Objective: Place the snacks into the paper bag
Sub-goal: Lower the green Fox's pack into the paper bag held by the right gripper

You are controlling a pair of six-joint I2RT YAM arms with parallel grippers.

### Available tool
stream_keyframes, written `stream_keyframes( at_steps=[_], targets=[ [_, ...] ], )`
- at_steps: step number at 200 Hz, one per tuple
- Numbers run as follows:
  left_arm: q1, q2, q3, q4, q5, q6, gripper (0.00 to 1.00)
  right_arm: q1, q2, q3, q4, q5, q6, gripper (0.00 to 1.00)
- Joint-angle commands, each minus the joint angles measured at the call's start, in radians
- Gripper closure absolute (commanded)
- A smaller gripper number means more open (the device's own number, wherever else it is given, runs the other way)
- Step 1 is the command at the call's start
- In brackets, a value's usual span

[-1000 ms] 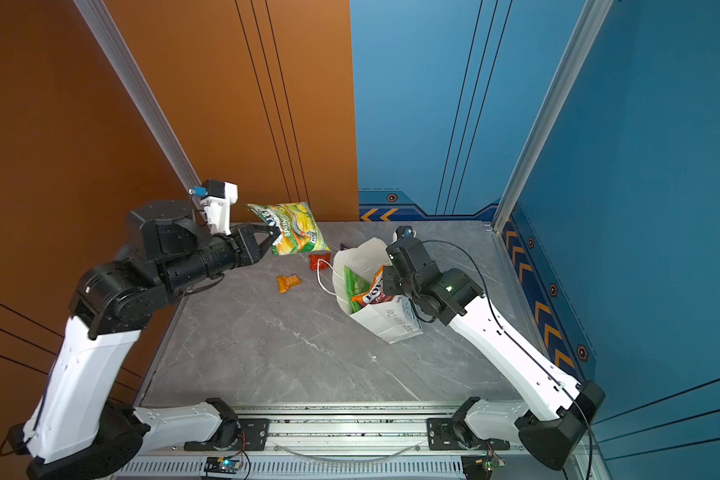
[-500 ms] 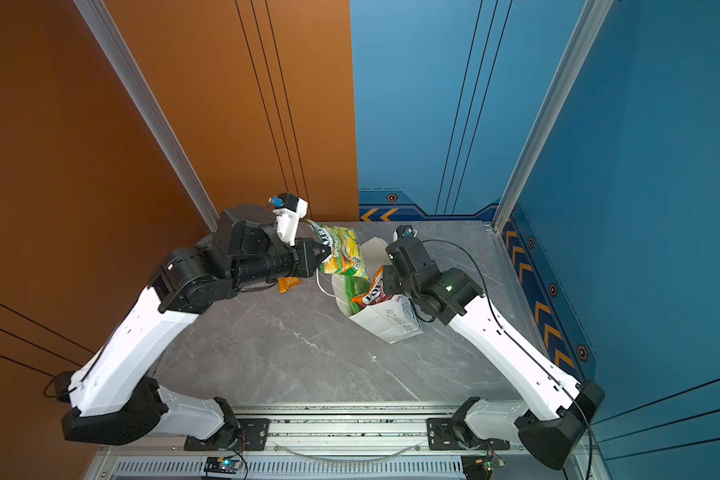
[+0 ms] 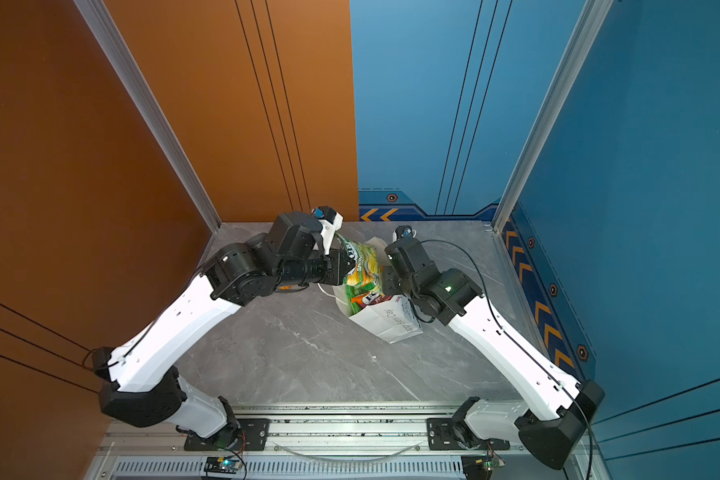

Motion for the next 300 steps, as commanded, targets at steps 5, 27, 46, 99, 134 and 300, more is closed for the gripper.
stream_keyframes(
  at_steps=[5, 27, 46, 99, 134, 300],
  targets=[
    [-0.013, 0.014, 0.058, 0.032, -0.007, 0.051, 1.0, 0.017, -0.019, 0.041, 0.067, 0.029, 0.008, 1.0],
    [-0.022, 0.035, 0.071, 0.032, -0.004, 0.073, 1.0, 0.019, -0.015, 0.042, 0.069, 0.031, 0.008, 1.0],
    [-0.022, 0.046, 0.071, 0.032, -0.004, 0.076, 1.0, 0.019, -0.018, 0.041, 0.069, 0.037, 0.01, 1.0],
    [-0.019, 0.098, 0.073, 0.028, 0.029, 0.08, 1.0, 0.023, -0.021, 0.045, 0.074, 0.033, 0.017, 1.0],
    [-0.017, 0.146, 0.093, 0.008, 0.045, 0.074, 1.0, 0.026, -0.025, 0.042, 0.076, 0.041, 0.022, 1.0],
    [0.002, 0.272, 0.126, -0.067, 0.104, 0.071, 1.0, 0.023, -0.056, -0.007, 0.115, 0.062, 0.043, 1.0]
  ],
)
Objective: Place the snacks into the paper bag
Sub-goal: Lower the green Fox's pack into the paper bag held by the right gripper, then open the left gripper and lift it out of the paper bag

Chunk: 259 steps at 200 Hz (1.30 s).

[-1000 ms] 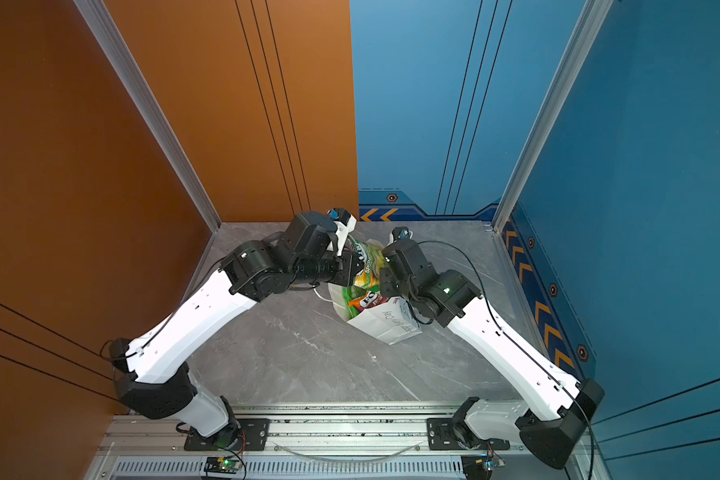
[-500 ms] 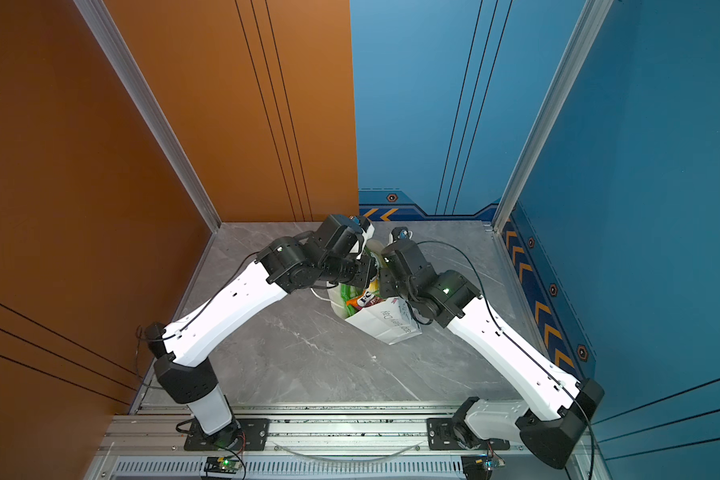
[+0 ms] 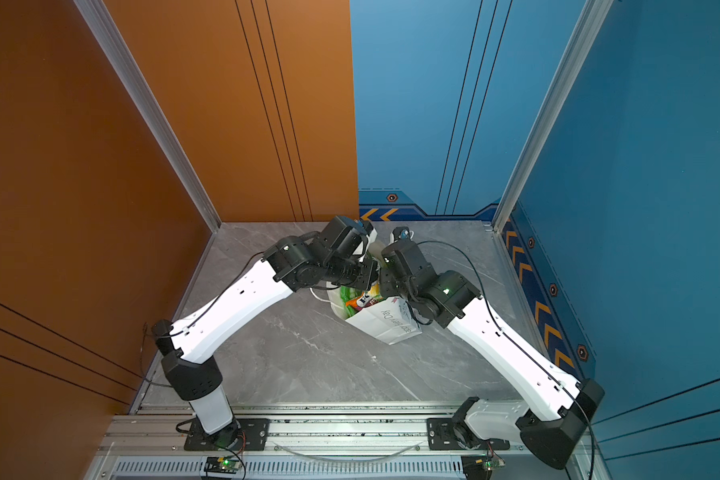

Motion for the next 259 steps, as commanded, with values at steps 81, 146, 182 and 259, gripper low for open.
stream_keyframes(
  at_steps=[81, 146, 182, 259],
  targets=[
    [0.028, 0.112, 0.068, -0.014, 0.056, 0.007, 1.0, -0.011, -0.075, -0.033, 0.122, 0.018, 0.045, 1.0],
    [0.024, 0.129, 0.084, -0.013, 0.051, -0.001, 1.0, -0.065, -0.102, -0.066, 0.119, 0.021, 0.089, 1.0],
    [0.006, 0.106, 0.074, -0.011, -0.003, 0.002, 1.0, -0.084, -0.102, -0.082, 0.121, 0.005, 0.111, 1.0],
    [-0.003, 0.174, 0.143, -0.012, 0.027, -0.002, 0.81, -0.092, -0.122, -0.1, 0.134, -0.004, 0.114, 1.0]
  ],
)
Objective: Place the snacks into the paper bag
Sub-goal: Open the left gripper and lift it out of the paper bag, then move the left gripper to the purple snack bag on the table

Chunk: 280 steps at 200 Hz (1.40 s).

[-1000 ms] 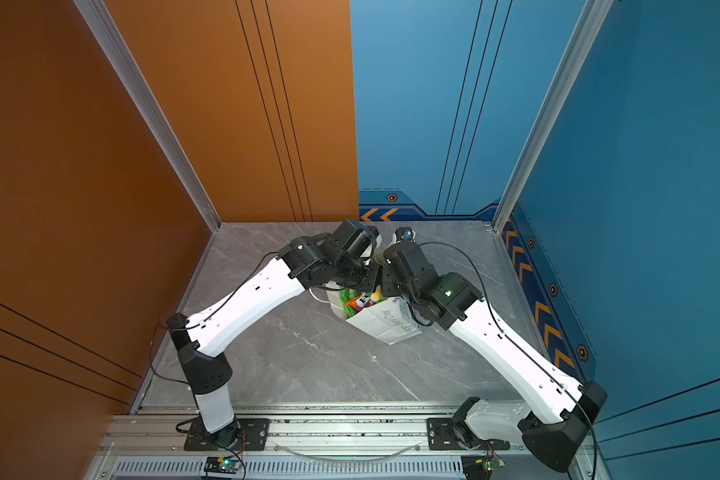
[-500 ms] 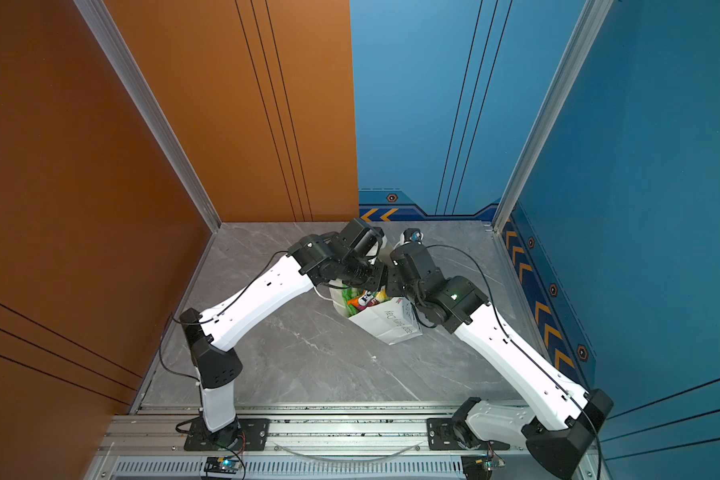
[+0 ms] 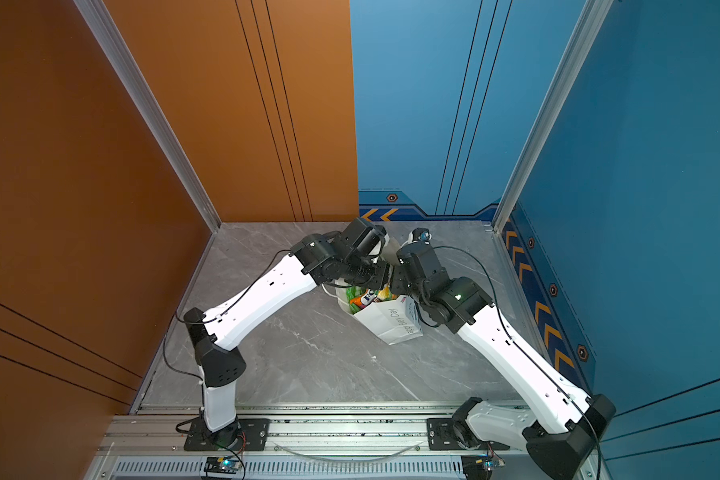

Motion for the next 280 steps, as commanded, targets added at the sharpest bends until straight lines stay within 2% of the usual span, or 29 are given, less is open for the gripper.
stream_keyframes(
  at_steps=[1, 34, 56, 74, 94, 124, 159, 191, 240, 280],
  targets=[
    [-0.008, 0.019, 0.039, -0.002, -0.007, 0.002, 0.8, -0.012, -0.048, -0.007, 0.073, 0.007, 0.017, 1.0],
    [-0.016, -0.036, 0.022, 0.002, -0.06, 0.005, 0.56, -0.055, -0.068, -0.031, 0.071, -0.014, 0.009, 1.0],
    [-0.028, -0.115, -0.034, 0.052, -0.099, 0.023, 0.46, -0.078, -0.075, -0.031, 0.06, -0.024, 0.001, 1.0],
    [-0.034, -0.207, -0.133, 0.138, -0.111, 0.033, 0.38, -0.092, -0.088, -0.041, 0.054, -0.023, -0.004, 1.0],
    [-0.035, -0.323, -0.265, 0.241, -0.122, 0.044, 0.34, -0.114, -0.105, -0.059, 0.051, -0.027, -0.01, 1.0],
    [-0.028, -0.525, -0.49, 0.398, -0.185, 0.066, 0.23, -0.154, -0.12, -0.069, 0.033, -0.043, -0.019, 1.0],
    [0.043, -0.769, -0.731, 0.491, -0.249, 0.066, 0.21, -0.183, -0.128, -0.068, 0.012, -0.058, -0.033, 1.0],
    [0.186, -0.951, -0.911, 0.507, -0.249, 0.032, 0.2, -0.199, -0.133, -0.079, 0.004, -0.065, -0.033, 1.0],
    [0.388, -1.11, -1.126, 0.451, -0.209, -0.002, 0.19, -0.235, -0.145, -0.073, -0.019, -0.072, -0.04, 1.0],
    [0.501, -1.168, -1.319, 0.467, -0.106, -0.044, 0.19, -0.286, -0.15, -0.079, -0.035, -0.105, -0.046, 1.0]
  ],
)
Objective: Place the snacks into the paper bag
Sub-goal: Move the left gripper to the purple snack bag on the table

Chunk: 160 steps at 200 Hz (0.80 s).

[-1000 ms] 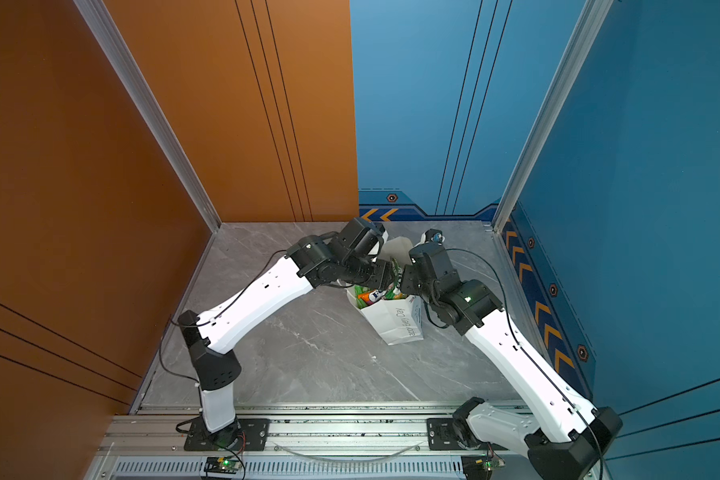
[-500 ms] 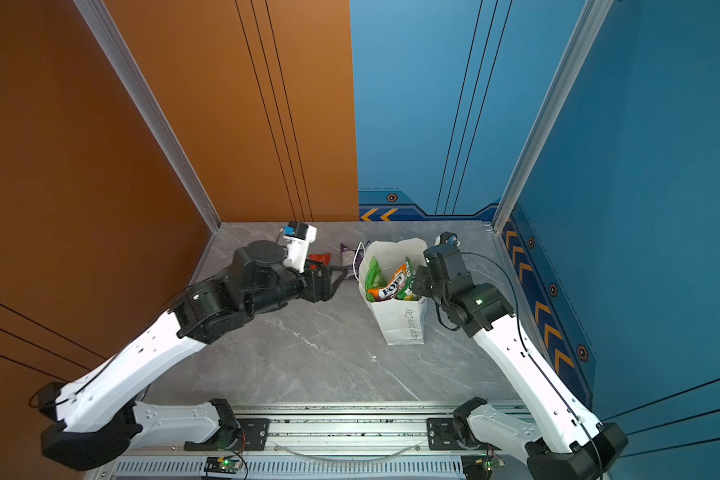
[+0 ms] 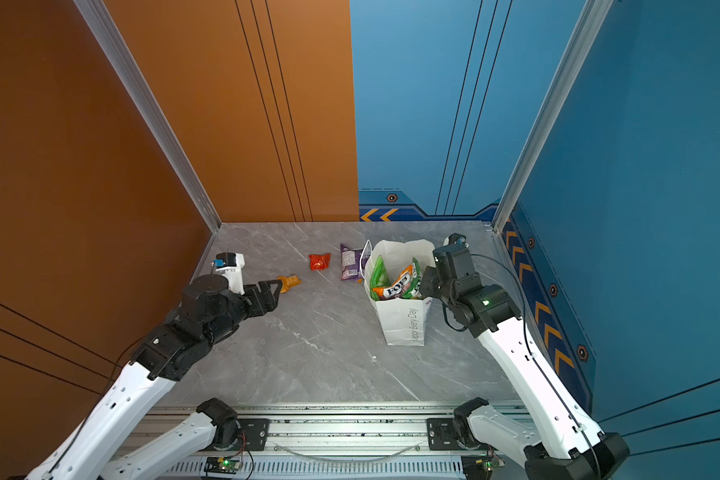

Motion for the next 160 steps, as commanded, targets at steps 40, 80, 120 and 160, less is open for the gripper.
stream_keyframes(
  at_steps=[40, 80, 120, 160],
  targets=[
    [0.119, 0.015, -0.213, 0.094, 0.21, -0.089, 0.18, -0.072, -0.054, -0.012, 0.016, -0.033, -0.021, 1.0],
    [0.13, 0.173, -0.219, 0.276, 0.292, -0.137, 0.17, -0.096, -0.065, -0.035, 0.015, -0.044, -0.015, 1.0],
    [0.126, 0.408, -0.056, 0.375, 0.315, -0.115, 0.16, -0.097, -0.06, -0.031, 0.01, -0.056, -0.009, 1.0],
    [0.124, 0.614, 0.133, 0.38, 0.32, -0.065, 0.15, -0.098, -0.062, -0.024, 0.002, -0.058, -0.012, 1.0]
  ],
)
